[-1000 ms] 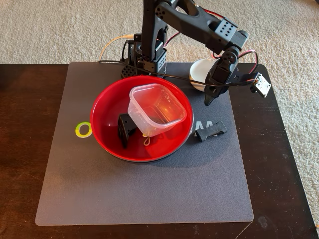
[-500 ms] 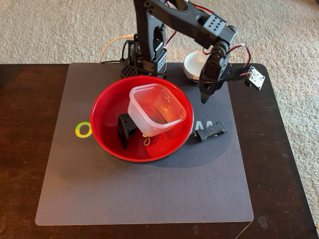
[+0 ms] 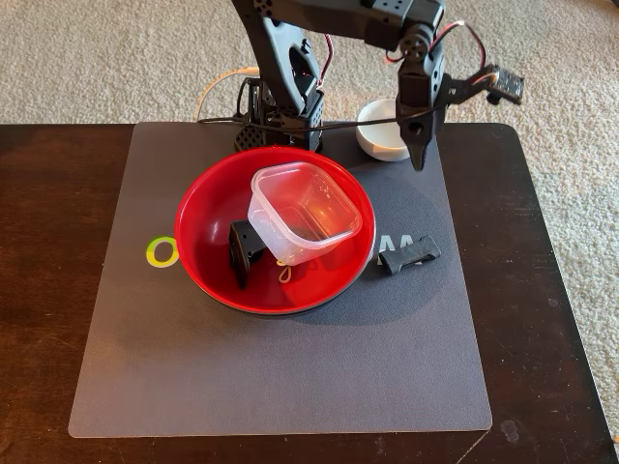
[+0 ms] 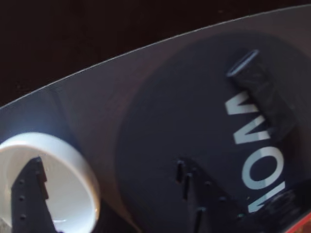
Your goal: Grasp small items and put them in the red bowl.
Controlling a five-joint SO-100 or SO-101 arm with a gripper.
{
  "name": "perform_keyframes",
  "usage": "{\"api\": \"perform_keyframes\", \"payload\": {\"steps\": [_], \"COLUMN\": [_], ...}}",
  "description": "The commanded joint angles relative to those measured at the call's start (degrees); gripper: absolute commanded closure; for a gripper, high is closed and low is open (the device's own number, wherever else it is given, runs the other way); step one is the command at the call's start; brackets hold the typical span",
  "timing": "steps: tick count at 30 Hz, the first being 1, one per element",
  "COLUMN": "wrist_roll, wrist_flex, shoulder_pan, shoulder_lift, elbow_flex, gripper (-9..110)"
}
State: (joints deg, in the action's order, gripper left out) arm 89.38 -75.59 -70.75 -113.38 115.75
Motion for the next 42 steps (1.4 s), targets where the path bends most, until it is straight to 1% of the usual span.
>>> {"api": "perform_keyframes", "payload": {"steps": [1, 7, 13, 20, 22, 25, 27, 29, 30, 42], "wrist_roll": [0.2, 1.8, 1.8, 0.6, 0.2, -1.1, -1.9, -2.5, -3.7, -6.8], "wrist_flex": [-0.4, -0.4, 0.2, 0.4, 0.4, 0.4, 0.4, 0.4, 0.4, 0.4], "shoulder_pan": [-2.1, -1.8, -0.8, 0.4, 1.9, 3.8, 4.7, 5.3, 5.5, 10.5], "shoulder_lift": [2.7, 9.8, 21.0, 27.9, 28.7, 29.8, 30.4, 30.9, 31.7, 33.0], "elbow_flex": [-0.1, 2.1, 1.6, 0.2, -1.4, -3.7, -4.9, -5.6, -6.5, -11.2], "gripper": [66, 67, 67, 68, 72, 85, 90, 99, 101, 101]}}
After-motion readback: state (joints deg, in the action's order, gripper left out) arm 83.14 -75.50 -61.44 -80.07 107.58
